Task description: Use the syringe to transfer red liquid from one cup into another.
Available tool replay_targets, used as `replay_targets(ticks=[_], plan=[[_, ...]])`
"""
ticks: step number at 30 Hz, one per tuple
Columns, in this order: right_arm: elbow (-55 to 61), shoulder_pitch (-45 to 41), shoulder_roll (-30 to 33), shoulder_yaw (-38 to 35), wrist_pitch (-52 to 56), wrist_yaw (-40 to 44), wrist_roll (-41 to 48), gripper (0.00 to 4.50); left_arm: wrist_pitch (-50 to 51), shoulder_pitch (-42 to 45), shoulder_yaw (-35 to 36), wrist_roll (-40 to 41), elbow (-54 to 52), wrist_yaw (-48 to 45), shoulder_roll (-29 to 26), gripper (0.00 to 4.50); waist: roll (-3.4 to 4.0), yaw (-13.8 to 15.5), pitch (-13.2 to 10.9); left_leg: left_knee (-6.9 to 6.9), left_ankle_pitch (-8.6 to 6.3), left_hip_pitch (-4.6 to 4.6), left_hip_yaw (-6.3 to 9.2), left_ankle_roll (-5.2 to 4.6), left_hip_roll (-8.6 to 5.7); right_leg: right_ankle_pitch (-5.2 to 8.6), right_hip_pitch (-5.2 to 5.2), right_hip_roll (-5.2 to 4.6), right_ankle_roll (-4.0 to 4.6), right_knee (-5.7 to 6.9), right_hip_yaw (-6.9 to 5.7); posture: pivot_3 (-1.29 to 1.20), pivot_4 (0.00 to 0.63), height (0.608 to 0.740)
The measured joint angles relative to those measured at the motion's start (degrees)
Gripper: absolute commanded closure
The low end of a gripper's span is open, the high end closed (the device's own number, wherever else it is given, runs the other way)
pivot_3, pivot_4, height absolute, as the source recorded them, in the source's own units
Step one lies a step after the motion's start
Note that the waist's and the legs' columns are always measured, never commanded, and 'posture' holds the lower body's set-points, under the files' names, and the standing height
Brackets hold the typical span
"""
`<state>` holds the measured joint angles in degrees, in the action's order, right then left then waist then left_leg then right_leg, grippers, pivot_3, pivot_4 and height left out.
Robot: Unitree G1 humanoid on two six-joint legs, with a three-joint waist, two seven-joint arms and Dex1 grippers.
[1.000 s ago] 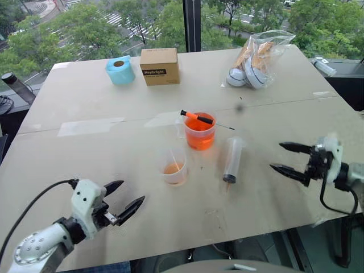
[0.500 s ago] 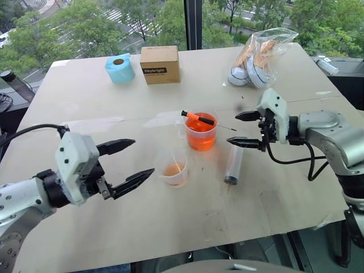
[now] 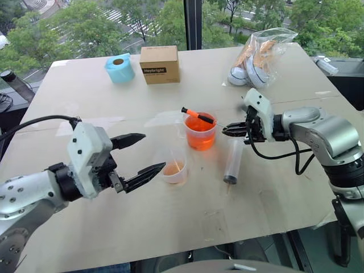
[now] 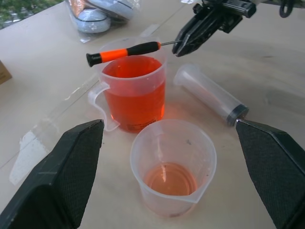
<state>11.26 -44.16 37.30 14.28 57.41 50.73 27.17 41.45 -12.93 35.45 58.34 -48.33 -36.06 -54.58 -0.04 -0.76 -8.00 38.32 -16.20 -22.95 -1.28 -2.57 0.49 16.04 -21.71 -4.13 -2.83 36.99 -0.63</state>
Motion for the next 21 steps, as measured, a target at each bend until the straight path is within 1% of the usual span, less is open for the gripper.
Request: replay_targets(ticks=[3, 5, 8, 10, 11, 13, 15, 16, 18, 21], plan=[[0.03, 0.03, 1.11, -1.46, 0.0, 0.08, 0.09, 4.42, 0.43, 1.55, -0.24, 0.69, 0.02, 1.39, 0.02, 0.0, -0.01, 0.11, -0.01, 0.01, 0.0, 0.0, 0.0, 0.0, -0.02, 0.0, 0.01, 0.0, 0.0, 0.0, 0.0, 0.0, 0.15, 0.74], [0.17, 0.35, 1.97, -3.68, 0.95, 0.01, 1.14, 4.42, 0.49, 3.18, -1.2, 1.54, 0.09, 2.52, 0.16, 0.0, -0.02, 0.21, -0.02, 0.01, 0.0, 0.0, 0.0, 0.0, -0.03, 0.0, 0.01, 0.0, 0.0, 0.0, 0.0, 0.0, 0.15, 0.74], [1.72, 1.71, 3.23, -12.06, 5.37, -0.01, 6.55, 4.42, 0.68, 8.48, -3.2, 4.95, 0.41, 5.77, 0.44, 0.0, -0.08, 0.46, -0.05, 0.01, 0.0, -0.02, 0.02, 0.0, -0.03, 0.0, 0.01, -0.01, -0.01, 0.01, -0.01, 0.0, 0.15, 0.74], [2.5, 3.74, 6.39, -17.43, 7.47, 0.14, 9.12, 4.42, 0.92, 14.18, -6.93, 7.38, 1.38, 8.92, 1.2, 0.0, -0.08, 0.83, -0.05, 0.01, 0.0, -0.03, 0.02, -0.01, -0.05, -0.01, 0.04, -0.03, -0.01, 0.0, -0.01, 0.0, 0.15, 0.74], [2.32, 5.03, 8.1, -18.95, 7.92, 0.21, 9.38, 4.42, 0.85, 16.66, -8.54, 8.31, 1.75, 10.31, 2.03, 0.0, -0.12, 1.07, -0.06, 0.02, 0.0, -0.01, 0.03, -0.01, -0.07, -0.01, 0.04, -0.02, -0.01, -0.01, -0.01, 0.0, 0.15, 0.74], [0.86, 9.31, 12.18, -21.69, 7.26, 0.03, 8.67, 4.42, 1.48, 22.36, -14.37, 8.44, 3.27, 12.84, 3.74, 0.0, -0.16, 1.49, -0.06, 0.05, 0.0, -0.01, 0.01, -0.02, -0.11, -0.01, 0.09, -0.01, -0.01, -0.01, 0.02, 0.0, 0.15, 0.74], [-1.5, 12.0, 13.88, -22.38, 6.05, -0.47, 6.92, 4.42, 1.95, 25.34, -18.21, 7.69, 4.47, 14.1, 4.91, 0.0, -0.19, 1.46, -0.08, 0.05, 0.01, -0.02, -0.06, -0.03, -0.12, -0.01, 0.07, 0.03, -0.02, 0.01, 0.08, 0.0, 0.15, 0.74], [-4.41, 14.66, 14.82, -23.63, 4.3, -2.27, 4.86, 4.42, 2.36, 28.92, -22.52, 6.04, 6.21, 14.92, 6.67, 0.0, -0.19, 1.44, -0.08, 0.08, 0.01, 0.01, -0.11, -0.04, -0.13, -0.01, 0.07, 0.12, -0.02, 0.06, 0.12, 0.0, 0.15, 0.74], [-7.83, 16.01, 15.14, -24.35, 2.74, -4.42, 2.5, 4.42, 2.49, 30.77, -25.24, 4.81, 7.27, 15.09, 7.89, 0.0, -0.21, 0.98, -0.11, 0.07, 0.02, 0.02, -0.21, -0.03, -0.11, -0.01, 0.02, 0.19, -0.04, 0.1, 0.21, 0.0, 0.15, 0.74], [-11.97, 19.4, 15.88, -25.43, -3.87, -6.66, -1.62, 4.42, 2.54, 33.15, -28.44, 2.81, 8.91, 13.85, 9.1, 0.0, -0.22, 0.56, -0.12, 0.06, 0.02, 0.04, -0.2, -0.03, -0.08, 0.04, 0.01, 0.39, -0.12, 0.13, 0.22, 0.0, 0.15, 0.74]])
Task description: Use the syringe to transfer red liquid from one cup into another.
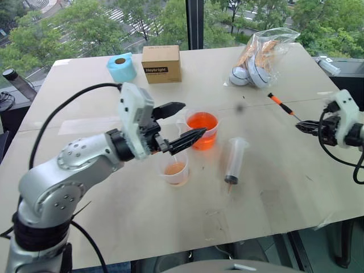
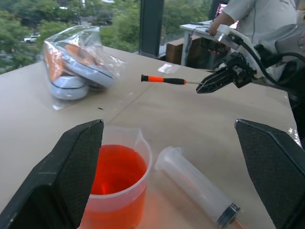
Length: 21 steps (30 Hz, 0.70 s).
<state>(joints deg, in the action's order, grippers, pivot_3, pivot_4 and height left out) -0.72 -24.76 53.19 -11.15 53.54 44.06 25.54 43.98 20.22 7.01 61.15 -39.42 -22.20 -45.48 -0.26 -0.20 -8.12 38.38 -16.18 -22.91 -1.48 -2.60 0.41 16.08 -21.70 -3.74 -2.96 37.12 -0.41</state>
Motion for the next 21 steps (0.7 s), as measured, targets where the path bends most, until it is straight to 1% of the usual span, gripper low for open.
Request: replay_targets(ticks=[1, 3, 4, 7, 8, 10, 11, 15, 18, 20, 21], plan=[[-1.61, 1.05, 0.29, 0.03, -2.54, -0.61, -1.61, 4.17, 0.04, 0.58, -0.89, -0.73, 0.42, -0.8, -0.03, 0.0, 0.0, -0.04, 0.0, 0.0, 0.0, 0.01, -0.01, 0.0, 0.0, 0.01, 0.0, 0.01, -0.02, 0.01, 0.0, 0.0, 0.15, 0.74], [-5.35, 2.99, 1.11, 0.89, -6.99, -1.21, -5.34, 3.5, 0.12, 1.29, -2.09, -2.24, 1.48, -2.8, -0.11, 0.0, 0.01, -0.09, 0.0, 0.01, 0.0, 0.02, -0.05, 0.0, -0.01, 0.02, 0.0, 0.02, -0.04, 0.02, 0.04, 0.0, 0.15, 0.74], [-6.15, 3.47, 1.44, 1.34, -7.74, -1.01, -6.03, 3.07, 0.12, 1.29, -2.2, -2.77, 1.85, -3.42, -0.2, 0.0, 0.01, -0.15, 0.0, 0.01, 0.0, 0.03, -0.05, 0.0, -0.01, 0.02, 0.0, 0.02, -0.04, 0.03, 0.05, 0.0, 0.15, 0.74], [-6.45, 3.88, 1.55, 1.48, -8.79, 0.08, -6.77, 1.55, 0.12, 1.23, -2.15, -3.87, 2.65, -5.8, -0.83, 0.0, 0.03, -0.63, -0.02, 0.02, 0.01, 0.07, -0.07, 0.01, 0.01, 0.03, 0.0, 0.04, -0.06, 0.08, 0.1, 0.0, 0.15, 0.74], [-5.46, 3.8, 1.66, 1.45, -8.55, 0.56, -6.49, 1.14, 0.12, 0.87, -1.89, -4.04, 2.64, -6.7, -1.35, 0.0, 0.04, -0.66, -0.02, 0.01, 0.01, 0.08, -0.06, 0.02, 0.02, 0.03, 0.0, 0.04, -0.06, 0.1, 0.1, 0.0, 0.15, 0.74], [-2.38, 2.75, 1.38, 1.29, -6.17, 0.85, -4.69, 0.09, 0.14, 0.0, -1.19, -4.87, 2.71, -8.03, -2.24, 0.0, 0.04, -0.67, -0.03, 0.01, 0.01, 0.11, -0.03, 0.03, 0.04, 0.04, -0.01, 0.05, -0.07, 0.17, 0.09, 0.0, 0.15, 0.74], [-1.06, 1.2, 0.54, 1.0, -3.1, 0.18, -3.45, 0.03, 0.13, -0.27, -0.76, -5.13, 2.87, -8.71, -2.68, 0.0, 0.03, -0.69, -0.05, 0.02, 0.02, 0.11, -0.03, 0.03, 0.05, 0.04, -0.01, 0.06, -0.07, 0.2, 0.1, 0.0, 0.15, 0.74], [8.5, -6.08, -4.36, -0.18, 15.93, -3.08, 5.1, 0.03, -0.36, -0.47, -0.26, -6.92, 4.25, -12.62, -4.5, 0.0, -0.02, -0.38, -0.08, 0.03, 0.06, 0.16, 0.09, 0.11, 0.06, 0.05, -0.01, 0.07, -0.06, 0.37, 0.02, 0.0, 0.15, 0.74], [15.64, -13.59, -13.92, 0.98, 33.25, -6.71, 11.75, 0.03, -1.61, -1.86, 1.15, -10.27, 7.26, -17.23, -7.28, 0.0, -0.01, -0.43, -0.11, 0.03, 0.07, 0.12, 0.15, 0.12, 0.04, 0.05, -0.04, 0.06, -0.05, 0.4, -0.02, 0.0, 0.15, 0.74], [16.02, -14.21, -14.97, 1.38, 34.71, -7.38, 12.43, 0.03, -1.82, -2.21, 1.37, -10.61, 7.58, -17.75, -7.58, 0.0, -0.03, -0.41, -0.11, 0.03, 0.07, 0.12, 0.15, 0.13, 0.04, 0.05, -0.04, 0.06, -0.05, 0.39, -0.02, 0.0, 0.15, 0.74], [16.21, -15.16, -16.9, 2.46, 36.98, -9.38, 14.22, 0.03, -2.17, -3.52, 1.8, -11.74, 7.7, -18.88, -8.61, 0.0, -0.06, -0.23, -0.13, 0.03, 0.07, 0.05, 0.18, 0.12, -0.01, 0.05, -0.04, 0.03, -0.05, 0.35, -0.06, 0.0, 0.15, 0.74]])
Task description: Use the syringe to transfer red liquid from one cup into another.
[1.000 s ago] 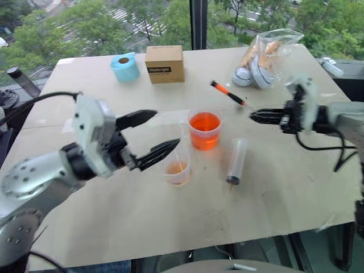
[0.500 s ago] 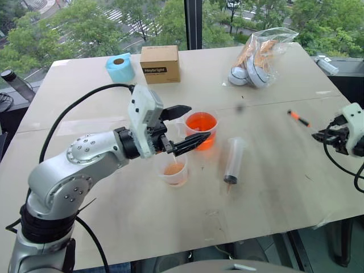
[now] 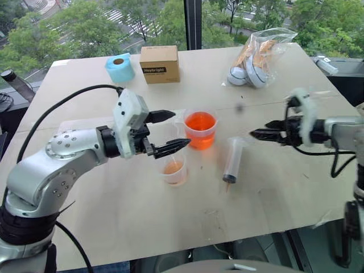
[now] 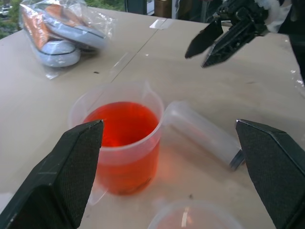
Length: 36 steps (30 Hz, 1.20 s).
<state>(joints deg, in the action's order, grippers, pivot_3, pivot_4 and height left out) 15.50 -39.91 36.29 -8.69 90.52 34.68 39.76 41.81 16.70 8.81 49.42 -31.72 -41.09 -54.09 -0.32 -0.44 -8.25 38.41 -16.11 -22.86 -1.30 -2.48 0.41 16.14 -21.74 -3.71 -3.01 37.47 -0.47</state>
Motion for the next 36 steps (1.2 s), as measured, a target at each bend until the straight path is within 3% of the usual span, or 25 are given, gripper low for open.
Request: replay_targets(ticks=[5, 9, 21, 27, 30, 31, 34, 36], plan=[[-0.93, 1.97, -1.08, 8.91, 1.62, -10.66, 12.35, 0.03, -0.07, -8.16, 5.21, -2.18, -1.56, -2.49, -2.24, 0.0, -0.08, -0.03, -0.08, -0.01, -0.02, -0.14, 0.0, -0.03, -0.1, 0.0, -0.06, -0.34, -0.01, -0.14, -0.04, 0.0, 0.15, 0.74], [-4.06, 1.93, -0.78, 10.96, 1.63, -18.99, 14.9, 0.03, 0.0, -10.13, 6.94, -2.44, -3.9, -2.4, -2.25, 0.0, -0.19, -0.2, -0.14, -0.01, -0.01, -0.11, 0.01, -0.02, -0.1, 0.0, -0.05, -0.35, -0.01, -0.11, -0.02, 0.0, 0.15, 0.74], [-17.0, -5.95, -18.32, 7.37, 1.63, -41.17, 18.37, 0.03, 1.22, -9.85, 6.87, -2.41, -6.06, 0.03, -0.95, 0.0, -0.21, -0.37, -0.15, 0.0, 0.03, 0.05, -0.01, 0.05, -0.03, 0.0, -0.09, -0.04, 0.0, 0.3, 0.01, 0.0, 0.15, 0.74], [-19.31, -7.08, -23.1, 4.93, 1.63, -47.78, 18.28, 0.03, 1.62, -9.64, 6.78, -2.41, -6.07, 0.79, -0.65, 0.0, -0.21, -0.54, -0.15, -0.01, 0.04, 0.03, -0.01, 0.05, -0.03, 0.0, -0.1, -0.01, 0.0, 0.26, -0.04, 0.0, 0.15, 0.74], [-19.29, -7.08, -23.18, 5.25, 1.63, -48.78, 17.6, 0.88, 1.69, -9.12, 6.66, -2.42, -6.28, 1.33, -0.57, 0.0, -0.21, -0.57, -0.15, -0.01, 0.03, 0.06, -0.01, 0.05, -0.03, 0.0, -0.1, 0.0, 0.0, 0.27, -0.04, 0.0, 0.15, 0.74], [-19.29, -7.08, -23.16, 5.41, 1.63, -48.9, 17.19, 1.5, 1.7, -9.04, 6.65, -2.41, -6.37, 1.34, -0.58, 0.0, -0.21, -0.57, -0.15, -0.01, 0.03, 0.05, 0.0, 0.05, -0.03, 0.0, -0.1, 0.0, 0.0, 0.28, -0.04, 0.0, 0.15, 0.74], [-19.24, -7.08, -22.89, 5.32, 1.56, -48.96, 17.0, 2.74, 1.9, -9.01, 6.66, -2.4, -6.52, 1.35, -0.58, 0.0, -0.21, -0.56, -0.15, -0.01, 0.03, 0.06, 0.0, 0.05, -0.03, 0.01, -0.1, 0.01, 0.0, 0.28, -0.04, 0.0, 0.15, 0.74], [-19.4, -7.08, -22.85, 4.7, 1.61, -49.23, 17.32, 2.88, 2.21, -9.0, 6.66, -2.36, -6.58, 1.36, -0.58, 0.0, -0.21, -0.56, -0.15, -0.01, 0.03, 0.05, -0.02, 0.04, -0.03, 0.01, -0.1, 0.01, 0.0, 0.27, -0.04, 0.0, 0.15, 0.74]])
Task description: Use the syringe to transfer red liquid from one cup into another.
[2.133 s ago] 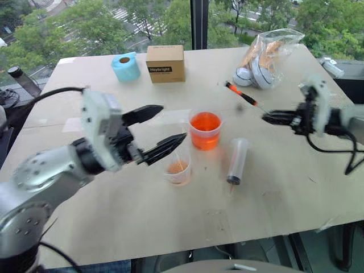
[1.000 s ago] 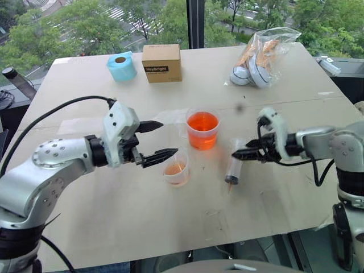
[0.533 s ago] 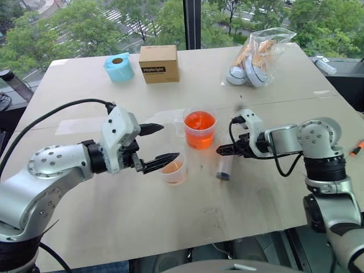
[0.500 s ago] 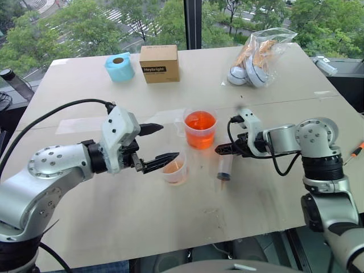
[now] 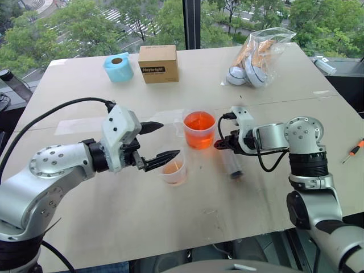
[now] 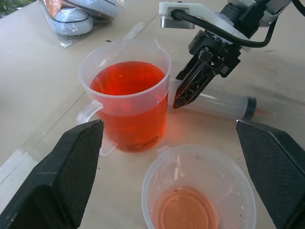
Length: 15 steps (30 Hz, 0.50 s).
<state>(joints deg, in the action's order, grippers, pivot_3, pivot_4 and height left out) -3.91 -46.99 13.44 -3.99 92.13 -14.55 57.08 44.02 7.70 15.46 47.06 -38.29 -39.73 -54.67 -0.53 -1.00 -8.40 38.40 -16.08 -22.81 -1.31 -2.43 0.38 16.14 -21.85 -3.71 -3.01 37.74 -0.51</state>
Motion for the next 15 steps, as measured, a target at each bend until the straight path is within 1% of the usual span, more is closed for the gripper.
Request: replay_targets(ticks=[3, 7, 8, 10, 12, 13, 14, 15], plan=[[-2.06, -0.08, 0.05, -3.26, 0.03, -1.67, 1.96, 2.88, 0.63, 0.22, 0.0, 0.43, -0.44, 0.05, 0.0, 0.0, 0.01, 0.13, -0.01, 0.0, 0.0, -0.02, 0.0, 0.0, 0.0, 0.0, 0.0, -0.01, 0.0, -0.01, 0.0, 0.0, 0.15, 0.74], [-3.83, -2.61, 6.76, -6.74, 0.02, -2.81, 7.94, 2.88, 1.29, 0.76, 0.02, 1.25, -0.72, 0.11, 0.0, 0.0, 0.04, 0.19, -0.09, -0.01, 0.0, -0.06, -0.01, 0.0, -0.02, 0.0, -0.01, -0.02, 0.0, -0.09, -0.02, 0.0, 0.15, 0.74], [-3.83, -3.73, 8.63, -8.36, 0.02, -3.54, 8.91, 2.88, 1.46, 0.87, 0.02, 1.6, -0.74, 0.11, 0.0, 0.0, 0.04, 0.14, -0.09, -0.03, -0.01, -0.06, -0.01, -0.01, -0.01, 0.0, -0.01, -0.01, 0.0, -0.12, -0.02, 0.0, 0.15, 0.74], [-3.49, -4.53, 10.5, -9.2, 0.03, -3.4, 9.12, 2.88, 1.7, 1.26, 0.01, 1.92, -0.73, 0.13, 0.07, 0.0, 0.02, 0.04, -0.11, -0.06, -0.01, -0.07, -0.01, -0.01, 0.01, 0.0, -0.02, 0.02, 0.0, -0.14, 0.0, 0.0, 0.15, 0.74], [-2.43, -4.82, 15.32, -8.96, -0.06, -0.96, 8.39, 2.88, 1.79, 2.38, 0.2, 2.82, -0.63, 0.08, 0.27, 0.0, 0.08, 0.23, -0.25, -0.06, -0.01, -0.25, -0.05, -0.02, 0.0, 0.0, -0.23, 0.01, -0.01, -0.12, 0.01, 0.0, 0.15, 0.74], [0.36, -5.07, 19.69, -7.7, -1.86, 3.42, 6.62, 2.88, 1.84, 3.3, 0.47, 3.74, 0.14, -0.03, 0.42, 0.0, 0.2, 0.43, -0.4, -0.02, -0.01, -0.4, -0.04, -0.02, -0.01, 0.0, -0.36, 0.0, -0.01, -0.1, -0.01, 0.0, 0.15, 0.74], [2.71, -5.96, 22.09, -7.55, -4.05, 6.86, 5.46, 2.88, 1.84, 3.69, 1.32, 4.48, 0.96, -0.09, 0.49, 0.0, 0.22, 0.37, -0.42, -0.01, 0.0, -0.57, -0.09, -0.02, -0.01, 0.0, -0.61, 0.03, -0.02, -0.07, 0.0, 0.0, 0.15, 0.74], [4.83, -7.2, 23.2, -7.71, -6.19, 9.5, 4.9, 2.88, 1.84, 4.11, 2.3, 5.01, 1.77, -0.13, 0.62, 0.0, 0.22, 0.17, -0.41, 0.02, 0.01, -0.77, -0.1, 0.0, 0.0, 0.0, -0.85, 0.05, -0.02, 0.02, 0.01, 0.0, 0.15, 0.74]])
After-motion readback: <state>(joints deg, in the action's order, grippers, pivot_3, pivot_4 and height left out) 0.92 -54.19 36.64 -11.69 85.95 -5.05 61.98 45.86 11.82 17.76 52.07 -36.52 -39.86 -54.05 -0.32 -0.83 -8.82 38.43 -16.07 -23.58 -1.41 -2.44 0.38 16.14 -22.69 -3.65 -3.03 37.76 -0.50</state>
